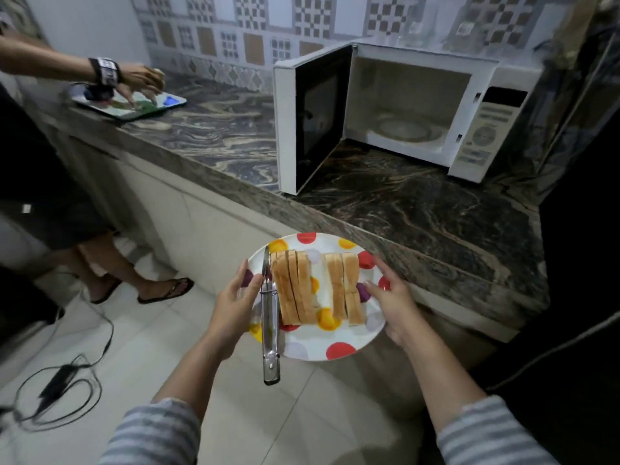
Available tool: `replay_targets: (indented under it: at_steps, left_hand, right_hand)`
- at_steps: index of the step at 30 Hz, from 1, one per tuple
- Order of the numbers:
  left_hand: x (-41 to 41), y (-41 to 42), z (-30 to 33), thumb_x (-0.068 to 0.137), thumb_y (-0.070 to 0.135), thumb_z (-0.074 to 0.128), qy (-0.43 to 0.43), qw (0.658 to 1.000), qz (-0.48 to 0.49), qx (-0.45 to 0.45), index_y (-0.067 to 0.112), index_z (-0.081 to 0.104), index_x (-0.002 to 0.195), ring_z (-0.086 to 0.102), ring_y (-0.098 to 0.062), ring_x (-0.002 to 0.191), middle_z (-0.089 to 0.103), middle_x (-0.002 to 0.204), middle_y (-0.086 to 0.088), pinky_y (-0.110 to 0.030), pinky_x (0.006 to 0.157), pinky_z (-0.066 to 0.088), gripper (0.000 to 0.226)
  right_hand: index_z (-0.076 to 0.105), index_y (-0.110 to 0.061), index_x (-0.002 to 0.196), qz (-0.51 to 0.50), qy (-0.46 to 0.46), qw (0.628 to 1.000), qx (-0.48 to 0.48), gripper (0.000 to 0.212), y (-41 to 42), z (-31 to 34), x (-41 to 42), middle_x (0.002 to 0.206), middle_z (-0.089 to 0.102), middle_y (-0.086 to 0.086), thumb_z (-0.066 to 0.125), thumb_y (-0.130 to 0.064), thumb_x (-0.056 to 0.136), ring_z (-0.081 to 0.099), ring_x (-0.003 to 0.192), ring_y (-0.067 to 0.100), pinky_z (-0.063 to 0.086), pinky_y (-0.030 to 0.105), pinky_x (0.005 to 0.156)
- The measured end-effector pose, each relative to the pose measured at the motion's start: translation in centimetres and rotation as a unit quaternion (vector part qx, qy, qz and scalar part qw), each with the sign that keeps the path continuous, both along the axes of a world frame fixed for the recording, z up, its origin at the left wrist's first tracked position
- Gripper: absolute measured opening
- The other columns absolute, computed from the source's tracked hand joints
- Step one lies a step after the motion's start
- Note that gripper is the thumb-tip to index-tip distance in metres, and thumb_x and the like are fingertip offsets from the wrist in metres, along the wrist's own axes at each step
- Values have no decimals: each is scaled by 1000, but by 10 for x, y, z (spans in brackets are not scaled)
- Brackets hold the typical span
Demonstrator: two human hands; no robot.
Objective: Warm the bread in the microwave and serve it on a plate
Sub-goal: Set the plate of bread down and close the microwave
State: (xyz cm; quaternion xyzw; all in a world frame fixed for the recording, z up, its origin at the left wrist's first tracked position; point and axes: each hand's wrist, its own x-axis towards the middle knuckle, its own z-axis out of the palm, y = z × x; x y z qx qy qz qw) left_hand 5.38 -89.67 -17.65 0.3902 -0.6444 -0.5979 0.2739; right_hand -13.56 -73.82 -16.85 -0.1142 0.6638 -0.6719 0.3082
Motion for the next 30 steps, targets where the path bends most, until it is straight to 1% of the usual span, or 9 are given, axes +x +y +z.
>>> replay_targets:
  at_steps: [4,7,9,13,17,22,24,27,30]
  left_hand:
    - [44,-17,3,95,38,52,-3,999,35,-7,24,29,148,44,-9,121,47,125,12,-27,96,37,60]
    - [74,-42,6,94,41,52,-1,998,56,-9,26,28,149,42,-10,124,46,131,10,-33,105,37,62]
    - [92,-64,9,94,42,52,3,998,66,-7,28,28,149,41,-10,125,43,133,12,-37,108,37,61]
    - [124,-119,18,96,41,50,1,998,68,-11,31,25,149,39,-7,120,39,133,14,-29,97,39,60]
    - [147,-187,29,96,41,50,3,998,61,-27,32,26,149,41,-13,130,37,150,7,-36,107,39,59]
    - [149,-263,47,98,36,47,1,998,34,-60,27,25,150,37,-17,134,36,150,3,-26,98,35,57]
    - [140,-293,49,98,35,48,-3,997,25,-75,24,25,150,36,-15,135,35,152,2,-26,101,33,58]
    - [116,-336,50,98,34,49,0,996,16,-92,20,27,150,36,-12,134,35,152,1,-26,105,30,58]
    - [76,-380,52,97,34,49,9,995,2,-96,20,27,150,37,-16,136,36,151,1,-27,105,30,58]
  right_hand:
    - [50,-22,137,40,12,999,-3,57,-29,5,35,117,65,7,53,10,90,64,103,22,52,39,93]
    - [53,-24,136,70,33,997,1,58,-62,7,56,121,66,7,56,9,88,63,110,24,49,45,99]
    - [56,-30,133,85,56,995,8,57,-89,6,69,124,64,3,59,5,87,59,113,18,48,39,100]
    - [54,-34,130,95,56,994,-3,55,-148,12,99,118,64,-2,58,3,90,59,102,8,50,19,77]
    - [53,-32,134,88,42,995,-15,54,-211,13,120,120,63,3,56,2,92,61,106,15,52,22,70]
    - [49,-26,138,57,27,997,-40,56,-280,26,132,115,64,4,53,6,92,64,94,15,55,21,65]
    - [47,-26,139,46,28,998,-42,58,-305,30,128,118,65,6,53,6,92,65,97,18,58,26,75]
    - [49,-25,139,23,47,998,-42,59,-340,36,109,126,63,10,54,8,90,62,111,26,49,44,99]
    - [48,-26,139,-1,57,997,-42,60,-373,45,78,118,64,7,53,9,90,63,105,24,52,41,93]
